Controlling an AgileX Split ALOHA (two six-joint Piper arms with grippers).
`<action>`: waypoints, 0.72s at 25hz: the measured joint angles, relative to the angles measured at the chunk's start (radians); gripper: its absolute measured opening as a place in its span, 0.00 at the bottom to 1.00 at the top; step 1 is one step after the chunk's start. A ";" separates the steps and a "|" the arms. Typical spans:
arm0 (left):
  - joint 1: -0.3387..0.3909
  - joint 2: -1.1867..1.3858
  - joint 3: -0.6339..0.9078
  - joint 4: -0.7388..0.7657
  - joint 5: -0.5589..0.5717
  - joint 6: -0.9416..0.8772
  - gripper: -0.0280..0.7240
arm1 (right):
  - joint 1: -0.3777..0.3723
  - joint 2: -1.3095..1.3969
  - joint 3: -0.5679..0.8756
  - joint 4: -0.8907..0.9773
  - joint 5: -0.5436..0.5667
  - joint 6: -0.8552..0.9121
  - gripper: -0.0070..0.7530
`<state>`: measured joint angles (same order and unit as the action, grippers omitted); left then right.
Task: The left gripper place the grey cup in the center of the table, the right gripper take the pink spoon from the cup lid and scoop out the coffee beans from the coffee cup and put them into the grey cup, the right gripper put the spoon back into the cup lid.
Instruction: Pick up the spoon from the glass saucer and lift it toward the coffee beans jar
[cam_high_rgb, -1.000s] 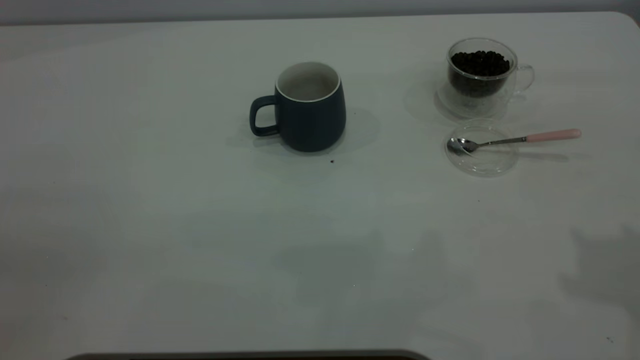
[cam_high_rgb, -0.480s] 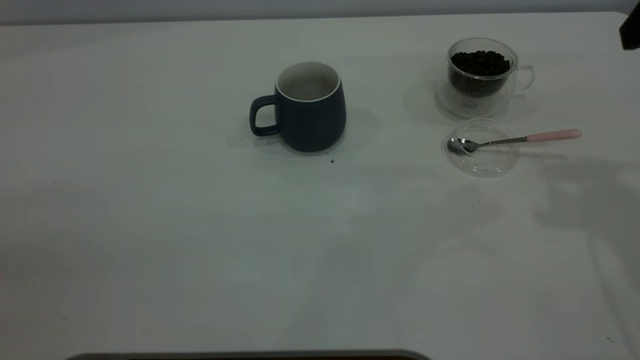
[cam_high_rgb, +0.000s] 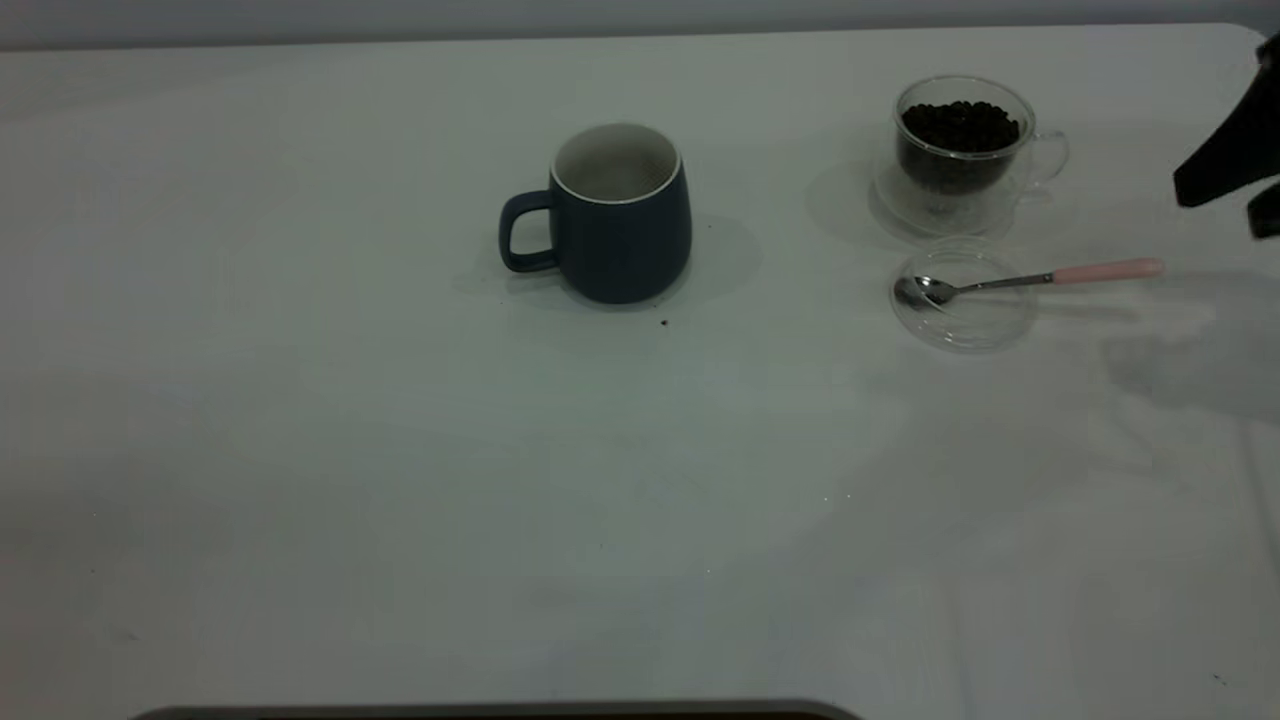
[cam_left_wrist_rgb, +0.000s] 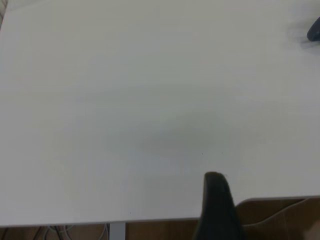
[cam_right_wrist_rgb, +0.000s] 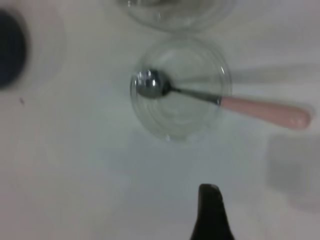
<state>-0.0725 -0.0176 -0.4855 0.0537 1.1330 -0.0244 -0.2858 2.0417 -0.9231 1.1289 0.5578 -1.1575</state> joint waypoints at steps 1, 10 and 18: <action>0.000 0.000 0.000 0.000 0.000 0.000 0.79 | -0.020 0.028 -0.004 0.045 0.019 -0.045 0.78; 0.001 0.000 0.000 0.000 0.000 0.000 0.79 | -0.137 0.310 -0.211 0.151 0.286 -0.161 0.78; 0.001 0.000 0.000 0.001 0.000 0.000 0.79 | -0.137 0.394 -0.258 0.161 0.335 -0.161 0.78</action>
<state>-0.0717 -0.0176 -0.4855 0.0543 1.1330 -0.0244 -0.4233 2.4360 -1.1812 1.2901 0.8927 -1.3189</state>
